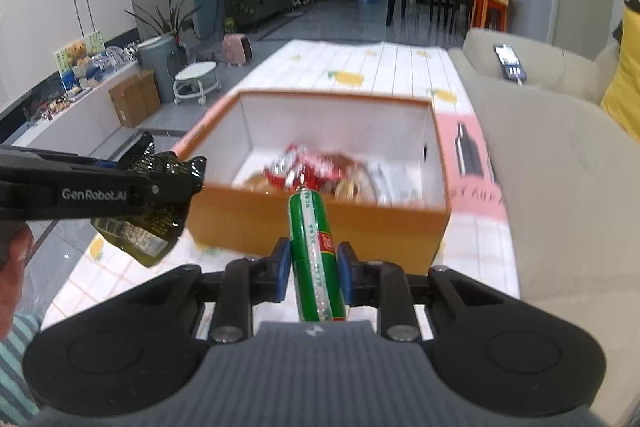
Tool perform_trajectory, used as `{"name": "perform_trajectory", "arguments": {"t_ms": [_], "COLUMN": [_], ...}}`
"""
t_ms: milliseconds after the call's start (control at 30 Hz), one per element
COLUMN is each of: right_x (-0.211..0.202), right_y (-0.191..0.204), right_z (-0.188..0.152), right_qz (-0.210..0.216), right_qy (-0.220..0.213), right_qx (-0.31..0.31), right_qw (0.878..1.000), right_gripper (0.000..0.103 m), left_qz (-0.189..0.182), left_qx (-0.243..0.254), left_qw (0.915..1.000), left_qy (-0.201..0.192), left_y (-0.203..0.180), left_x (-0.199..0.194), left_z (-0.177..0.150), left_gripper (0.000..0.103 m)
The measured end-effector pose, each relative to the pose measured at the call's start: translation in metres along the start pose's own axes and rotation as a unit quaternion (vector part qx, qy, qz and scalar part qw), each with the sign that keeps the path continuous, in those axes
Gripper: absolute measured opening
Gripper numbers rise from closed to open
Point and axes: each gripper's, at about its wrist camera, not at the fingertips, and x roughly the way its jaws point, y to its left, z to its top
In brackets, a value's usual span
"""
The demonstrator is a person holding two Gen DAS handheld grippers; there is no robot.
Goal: Organize snacks
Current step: 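Carry both items over the orange box and lower them inside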
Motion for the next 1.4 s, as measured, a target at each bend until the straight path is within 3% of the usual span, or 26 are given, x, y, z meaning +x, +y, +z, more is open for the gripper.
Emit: {"name": "perform_trajectory", "arguments": {"t_ms": [167, 467, 700, 1033, 1400], "right_x": [0.007, 0.054, 0.124, 0.213, 0.273], "right_y": [-0.011, -0.028, -0.051, -0.068, -0.08], "right_z": [0.042, 0.108, 0.13, 0.124, 0.109], "right_qz": [0.006, 0.022, 0.026, 0.017, 0.013], "right_qy": [-0.005, 0.008, 0.07, 0.147, 0.21], "right_qx": [0.0, -0.011, 0.025, 0.041, 0.065], "right_qw": [1.0, 1.0, 0.997, 0.988, 0.975], "right_gripper": [0.022, 0.022, 0.022, 0.022, 0.022], "left_qz": [0.023, 0.023, 0.052, 0.087, 0.124], "left_qx": [0.044, 0.063, 0.111, 0.22, 0.322], "left_qw": [0.9988, 0.9975, 0.9905, 0.9635, 0.9243], "left_qy": [-0.004, 0.022, 0.062, 0.126, 0.163], "left_y": [0.001, 0.006, 0.006, -0.004, -0.016], "left_x": [0.012, 0.056, 0.11, 0.195, 0.245], "left_z": [0.033, 0.079, 0.091, 0.071, 0.054], "left_gripper": [0.043, 0.043, 0.043, 0.043, 0.043]}}
